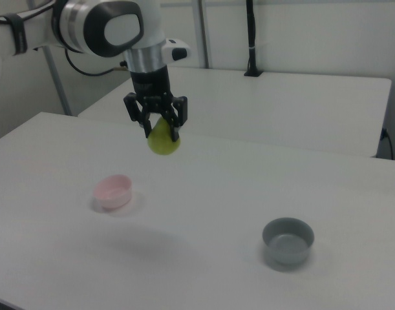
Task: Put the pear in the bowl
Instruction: 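Lift the pear and carry it toward the pink bowl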
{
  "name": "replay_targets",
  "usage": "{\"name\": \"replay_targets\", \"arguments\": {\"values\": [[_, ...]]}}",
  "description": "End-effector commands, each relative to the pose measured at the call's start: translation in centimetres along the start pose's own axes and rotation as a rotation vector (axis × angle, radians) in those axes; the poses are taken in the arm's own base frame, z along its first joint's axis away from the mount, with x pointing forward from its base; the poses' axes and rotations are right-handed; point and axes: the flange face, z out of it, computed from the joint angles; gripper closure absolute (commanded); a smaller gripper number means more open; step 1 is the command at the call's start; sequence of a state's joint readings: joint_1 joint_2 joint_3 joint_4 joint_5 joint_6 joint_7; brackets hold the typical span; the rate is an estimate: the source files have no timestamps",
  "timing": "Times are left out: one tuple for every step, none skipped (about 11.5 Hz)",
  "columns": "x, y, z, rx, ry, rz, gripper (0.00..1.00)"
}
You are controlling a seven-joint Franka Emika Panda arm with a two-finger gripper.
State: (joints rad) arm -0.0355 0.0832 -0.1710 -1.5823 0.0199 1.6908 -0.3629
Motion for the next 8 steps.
{"name": "replay_targets", "arguments": {"values": [[-1.6,-2.3,-1.6,0.021,-0.019,-0.018,0.99],[-1.4,-4.0,-1.5,0.025,-0.021,-0.035,0.99],[-1.3,-5.5,-1.8,0.026,-0.017,-0.038,0.99],[-1.0,-7.0,-1.5,0.026,-0.013,-0.044,0.99],[-0.6,-9.1,-1.4,0.027,-0.017,-0.056,0.99],[-0.3,-11.3,-0.6,0.029,-0.022,-0.054,0.99],[0.0,-13.4,0.1,0.029,-0.017,-0.054,0.99],[0.2,-15.1,1.3,0.030,-0.022,-0.053,0.99]]}}
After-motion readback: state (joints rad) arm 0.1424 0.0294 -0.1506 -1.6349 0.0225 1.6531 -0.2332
